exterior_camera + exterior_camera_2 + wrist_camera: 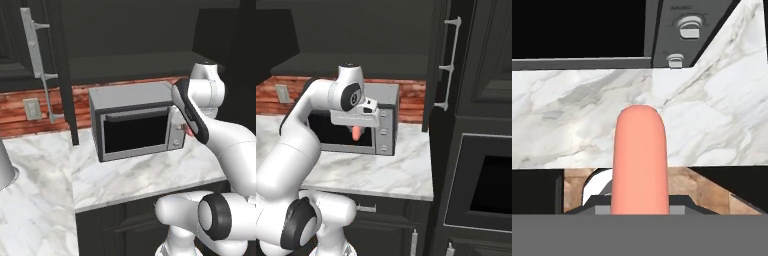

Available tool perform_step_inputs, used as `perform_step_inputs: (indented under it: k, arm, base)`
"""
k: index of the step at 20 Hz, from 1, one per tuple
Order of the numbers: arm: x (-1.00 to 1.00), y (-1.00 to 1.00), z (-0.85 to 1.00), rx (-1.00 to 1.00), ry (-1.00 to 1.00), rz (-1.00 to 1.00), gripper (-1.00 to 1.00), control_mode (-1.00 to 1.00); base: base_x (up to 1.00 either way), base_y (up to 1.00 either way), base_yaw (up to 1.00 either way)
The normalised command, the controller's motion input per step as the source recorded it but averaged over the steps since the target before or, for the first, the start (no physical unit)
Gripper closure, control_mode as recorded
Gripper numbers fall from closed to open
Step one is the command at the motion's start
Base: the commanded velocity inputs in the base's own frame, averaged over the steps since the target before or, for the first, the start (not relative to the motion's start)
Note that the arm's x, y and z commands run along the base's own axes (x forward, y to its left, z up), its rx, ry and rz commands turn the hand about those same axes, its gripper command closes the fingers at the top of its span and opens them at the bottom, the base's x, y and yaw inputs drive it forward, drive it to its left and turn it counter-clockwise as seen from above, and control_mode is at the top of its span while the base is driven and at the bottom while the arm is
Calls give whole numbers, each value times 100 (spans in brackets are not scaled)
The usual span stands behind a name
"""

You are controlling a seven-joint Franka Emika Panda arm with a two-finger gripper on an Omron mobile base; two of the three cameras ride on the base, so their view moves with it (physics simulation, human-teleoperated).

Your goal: Pick up the bar soap and sponge from the sink, and place them back in the cabinet, and close the cabinet doors.

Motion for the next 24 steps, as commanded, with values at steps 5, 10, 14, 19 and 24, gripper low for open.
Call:
perform_step_inputs:
  k: [5, 10, 14, 19, 24]
  arm:
    - [0, 0, 0, 0, 0, 0, 100, 100]
    - [0, 0, 0, 0, 0, 0, 100, 100]
    - [0, 0, 0, 0, 0, 0, 100, 100]
    - [0, 0, 0, 0, 0, 0, 100, 100]
    - [0, 0, 0, 0, 0, 0, 100, 100]
  base:
    - [41, 2, 0]
    - [33, 0, 0]
    - [24, 0, 0]
    - [18, 0, 1]
    - [18, 0, 1]
